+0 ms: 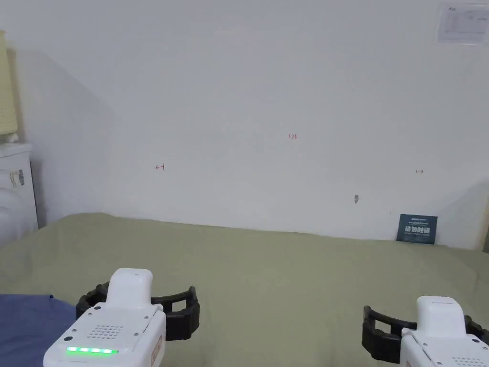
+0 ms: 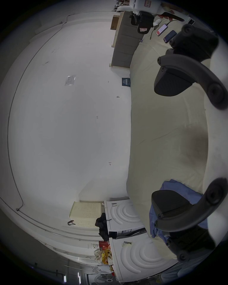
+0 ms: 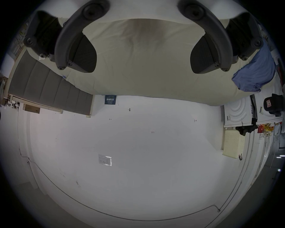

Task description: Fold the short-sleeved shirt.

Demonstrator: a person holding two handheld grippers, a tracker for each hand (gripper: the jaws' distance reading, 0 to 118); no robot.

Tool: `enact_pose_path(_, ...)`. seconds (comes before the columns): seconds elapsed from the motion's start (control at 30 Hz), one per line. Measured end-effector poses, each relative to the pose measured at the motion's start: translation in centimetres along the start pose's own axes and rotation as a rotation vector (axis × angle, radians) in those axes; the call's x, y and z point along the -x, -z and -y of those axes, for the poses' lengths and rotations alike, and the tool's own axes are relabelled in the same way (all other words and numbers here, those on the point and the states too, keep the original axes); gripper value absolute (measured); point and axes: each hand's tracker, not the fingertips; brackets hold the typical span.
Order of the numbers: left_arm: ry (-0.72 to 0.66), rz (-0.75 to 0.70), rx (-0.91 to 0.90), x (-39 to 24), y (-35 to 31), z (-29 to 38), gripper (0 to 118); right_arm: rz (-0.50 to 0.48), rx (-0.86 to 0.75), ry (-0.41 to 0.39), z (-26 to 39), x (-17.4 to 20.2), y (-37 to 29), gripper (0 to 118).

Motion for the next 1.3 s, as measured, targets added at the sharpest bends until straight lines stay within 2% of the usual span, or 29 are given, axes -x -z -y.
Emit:
enact_pose_path(0.7, 0.019, -0.002, -0.011, 0.2, -0.1, -0.1, 118, -0.02, -0.053, -0.006, -0.7, 0.2, -0.7, 118)
enact_pose_path(0.83, 0.022, -0.006, -0.017, 0.3, -0.1, -0.1, 118, -0.011, -0.036, -0.027, -0.8, 0.3, -0.5, 118)
enact_pose_path(1.3, 0.025, 0.003, -0.038, 0.2, -0.3, -1.2, 118, -0.007, -0.014, -0.007, -1.3, 0.0, -0.1, 118)
